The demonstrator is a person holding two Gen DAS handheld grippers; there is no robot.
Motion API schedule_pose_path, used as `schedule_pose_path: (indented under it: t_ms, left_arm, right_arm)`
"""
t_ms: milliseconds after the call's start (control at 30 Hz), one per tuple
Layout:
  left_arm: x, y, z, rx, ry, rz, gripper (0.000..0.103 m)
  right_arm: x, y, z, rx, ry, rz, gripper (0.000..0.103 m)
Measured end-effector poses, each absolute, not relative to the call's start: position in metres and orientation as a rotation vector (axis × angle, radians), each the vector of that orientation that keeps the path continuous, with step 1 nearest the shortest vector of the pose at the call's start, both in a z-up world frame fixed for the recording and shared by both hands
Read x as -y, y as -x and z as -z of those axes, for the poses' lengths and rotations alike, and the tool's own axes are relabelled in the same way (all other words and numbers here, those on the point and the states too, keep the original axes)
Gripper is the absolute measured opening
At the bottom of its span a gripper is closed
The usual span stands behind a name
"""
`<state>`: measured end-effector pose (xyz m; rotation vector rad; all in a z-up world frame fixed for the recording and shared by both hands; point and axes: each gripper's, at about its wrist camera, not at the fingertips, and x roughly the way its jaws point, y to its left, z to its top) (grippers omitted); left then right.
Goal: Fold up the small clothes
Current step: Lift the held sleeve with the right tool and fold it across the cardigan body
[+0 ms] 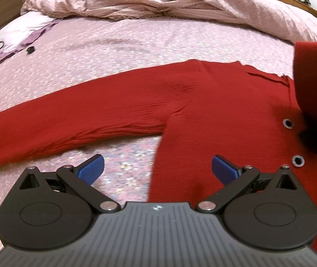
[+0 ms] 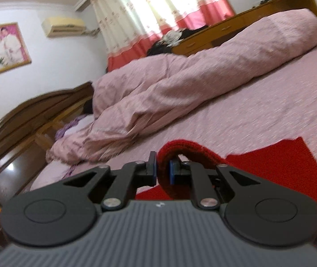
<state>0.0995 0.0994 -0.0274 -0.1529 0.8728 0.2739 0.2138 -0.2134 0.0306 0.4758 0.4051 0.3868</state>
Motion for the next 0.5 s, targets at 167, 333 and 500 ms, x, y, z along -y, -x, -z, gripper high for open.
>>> schedule_pose_path:
  t_ms: [167,333,500]
  left_arm:
    - [-0.115,-0.093,0.034,-0.887,0.199,-0.301,0.103]
    - [-0.120,-0.092,0.038,-0.888,0.206,-0.312,0.103]
    - [-0.118,-0.093,0.037,-0.882,0.196,-0.307,0.103]
  right_arm:
    - [0.173,-0.215,-0.010,-0.434,-0.398,-0.419,0.014]
    - [0.147,-0.224,0.022,-0.511,-0.349,-0.424,0.014]
    - [0.126,-0.223,0.037,-0.563,-0.290,-0.443,0.021]
